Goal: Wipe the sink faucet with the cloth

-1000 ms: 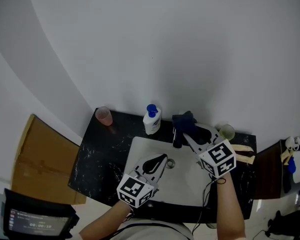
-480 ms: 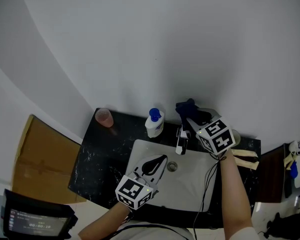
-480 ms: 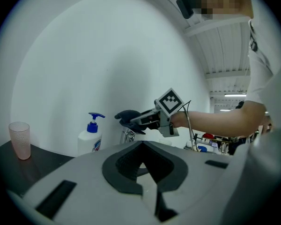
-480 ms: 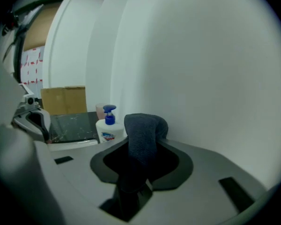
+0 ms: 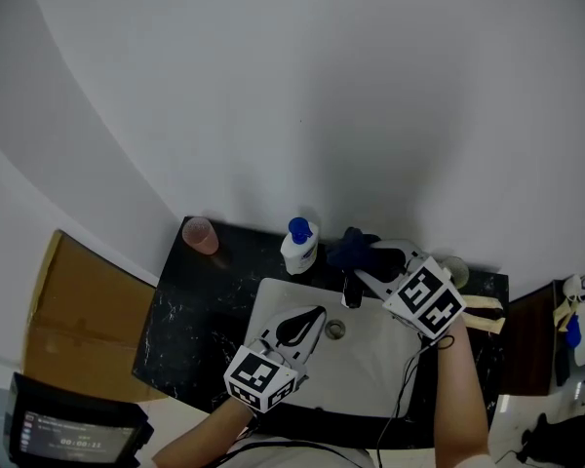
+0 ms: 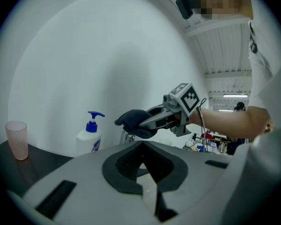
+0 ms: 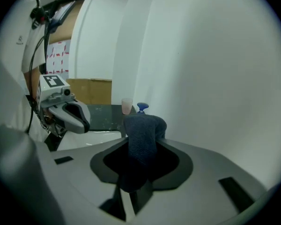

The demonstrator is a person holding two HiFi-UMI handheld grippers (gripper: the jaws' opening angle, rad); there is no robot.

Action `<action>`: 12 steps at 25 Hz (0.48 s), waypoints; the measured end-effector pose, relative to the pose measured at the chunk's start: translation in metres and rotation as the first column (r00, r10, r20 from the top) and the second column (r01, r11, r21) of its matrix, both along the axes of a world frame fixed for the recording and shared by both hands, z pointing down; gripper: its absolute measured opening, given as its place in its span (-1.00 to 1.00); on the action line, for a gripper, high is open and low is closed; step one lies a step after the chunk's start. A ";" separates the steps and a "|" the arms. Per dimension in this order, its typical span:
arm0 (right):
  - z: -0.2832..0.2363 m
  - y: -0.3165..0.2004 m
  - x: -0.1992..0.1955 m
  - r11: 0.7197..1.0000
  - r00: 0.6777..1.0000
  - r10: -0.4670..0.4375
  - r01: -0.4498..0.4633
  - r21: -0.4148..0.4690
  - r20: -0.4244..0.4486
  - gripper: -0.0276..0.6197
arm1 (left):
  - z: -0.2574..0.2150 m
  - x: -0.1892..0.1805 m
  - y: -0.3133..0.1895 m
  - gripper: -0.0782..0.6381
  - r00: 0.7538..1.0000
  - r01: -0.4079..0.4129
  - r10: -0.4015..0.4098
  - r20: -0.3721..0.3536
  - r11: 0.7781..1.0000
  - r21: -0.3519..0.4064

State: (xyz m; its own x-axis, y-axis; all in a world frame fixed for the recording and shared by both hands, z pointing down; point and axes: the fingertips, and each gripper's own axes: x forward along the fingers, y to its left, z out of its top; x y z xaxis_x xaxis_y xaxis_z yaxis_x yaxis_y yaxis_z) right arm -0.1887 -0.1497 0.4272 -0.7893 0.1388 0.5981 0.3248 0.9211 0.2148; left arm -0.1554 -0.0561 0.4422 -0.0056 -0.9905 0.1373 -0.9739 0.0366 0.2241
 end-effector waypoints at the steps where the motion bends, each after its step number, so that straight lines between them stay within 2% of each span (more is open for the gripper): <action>1: 0.003 -0.005 -0.005 1.000 1.000 0.023 -0.023 -0.007 0.004 -0.52 | 0.000 0.000 0.000 -0.78 1.000 -0.001 0.001 0.000 1.000 0.001; 3: 0.002 -0.025 -0.017 0.992 0.992 0.123 -0.121 -0.039 0.042 -0.52 | -0.001 0.000 0.000 -0.78 1.000 -0.003 0.003 -0.001 1.000 0.003; 5: 0.001 -0.051 -0.028 0.970 0.968 0.239 -0.234 -0.070 0.076 -0.52 | -0.001 0.000 0.000 -0.78 1.000 -0.002 0.002 -0.003 1.000 0.004; 8: -0.003 -0.077 -0.027 0.941 0.936 0.339 -0.338 -0.027 0.093 -0.51 | -0.002 0.001 0.000 -0.78 1.000 -0.004 0.004 -0.005 1.000 0.007; 10: -0.009 -0.071 -0.017 0.948 0.943 0.318 -0.318 -0.016 0.103 -0.51 | -0.003 0.001 0.001 -0.78 1.000 -0.006 0.006 -0.004 1.000 0.009; 12: -0.017 -0.045 -0.006 0.974 0.969 0.224 -0.217 -0.071 0.107 -0.52 | -0.004 -0.001 0.002 -0.78 1.000 -0.005 0.005 -0.003 1.000 0.012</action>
State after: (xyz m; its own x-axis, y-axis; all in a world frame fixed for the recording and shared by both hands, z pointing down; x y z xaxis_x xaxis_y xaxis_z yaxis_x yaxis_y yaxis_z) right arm -0.1947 -0.1951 0.4102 -0.8667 -0.0143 0.4986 0.0887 0.9793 0.1821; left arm -0.1560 -0.0541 0.4378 0.0001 -0.9921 0.1253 -0.9733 0.0287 0.2277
